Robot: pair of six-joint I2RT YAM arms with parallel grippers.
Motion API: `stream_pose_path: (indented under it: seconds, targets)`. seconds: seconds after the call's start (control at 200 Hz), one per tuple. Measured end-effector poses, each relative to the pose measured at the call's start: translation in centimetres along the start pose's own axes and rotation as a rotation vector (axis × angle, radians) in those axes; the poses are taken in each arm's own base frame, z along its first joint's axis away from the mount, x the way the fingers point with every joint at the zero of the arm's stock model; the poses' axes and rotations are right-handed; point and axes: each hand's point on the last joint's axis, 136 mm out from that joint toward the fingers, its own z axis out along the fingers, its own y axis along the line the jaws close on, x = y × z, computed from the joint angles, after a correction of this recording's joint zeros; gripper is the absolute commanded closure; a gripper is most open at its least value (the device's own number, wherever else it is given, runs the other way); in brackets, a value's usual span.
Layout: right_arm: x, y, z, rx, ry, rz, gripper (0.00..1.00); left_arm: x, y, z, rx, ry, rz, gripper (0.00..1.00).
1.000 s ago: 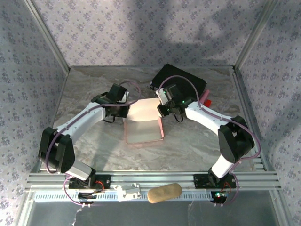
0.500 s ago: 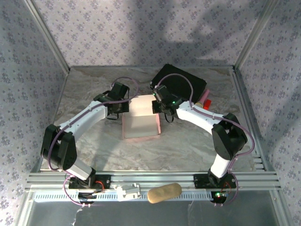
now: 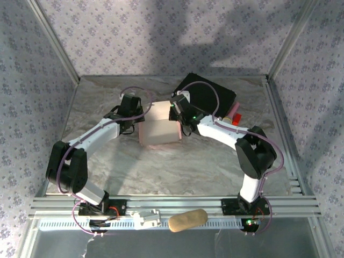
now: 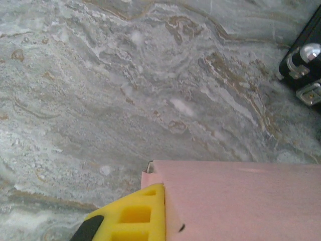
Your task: Fold the paper box
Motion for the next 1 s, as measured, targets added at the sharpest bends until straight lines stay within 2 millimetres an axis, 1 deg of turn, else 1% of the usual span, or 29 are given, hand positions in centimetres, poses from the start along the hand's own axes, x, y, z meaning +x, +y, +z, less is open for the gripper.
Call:
stream_pose_path:
  seconds: [0.17,0.23,0.335,0.41,0.455,0.605,0.795,0.999]
  targets:
    - [0.3,-0.3,0.6,-0.013,-0.058,0.012,1.00,0.0,-0.2,0.7,0.036,-0.045,-0.005,1.00]
    - [0.8,-0.6,0.8,-0.014,-0.066,0.010,1.00,0.4,-0.2,1.0,0.049,-0.054,-0.008,1.00]
    - [1.8,-1.0,1.1,-0.021,-0.077,-0.004,1.00,1.8,-0.1,1.5,0.077,-0.063,-0.009,1.00]
    - [2.3,-1.3,1.2,-0.031,-0.095,-0.013,1.00,2.1,-0.3,1.1,0.103,-0.098,-0.002,1.00]
    - [2.5,-1.3,1.1,-0.044,-0.110,-0.018,1.00,2.7,-0.2,0.8,0.113,-0.114,0.008,1.00]
    - [3.3,-1.3,0.2,-0.086,-0.162,-0.064,1.00,4.0,-0.1,0.1,0.141,-0.179,0.029,1.00]
    - [3.9,-1.2,-0.4,-0.123,-0.207,-0.125,1.00,5.0,0.1,-0.6,0.154,-0.232,0.044,1.00]
    - [4.5,-1.2,-1.0,-0.134,-0.222,-0.162,1.00,5.5,0.1,-0.9,0.163,-0.260,0.044,1.00]
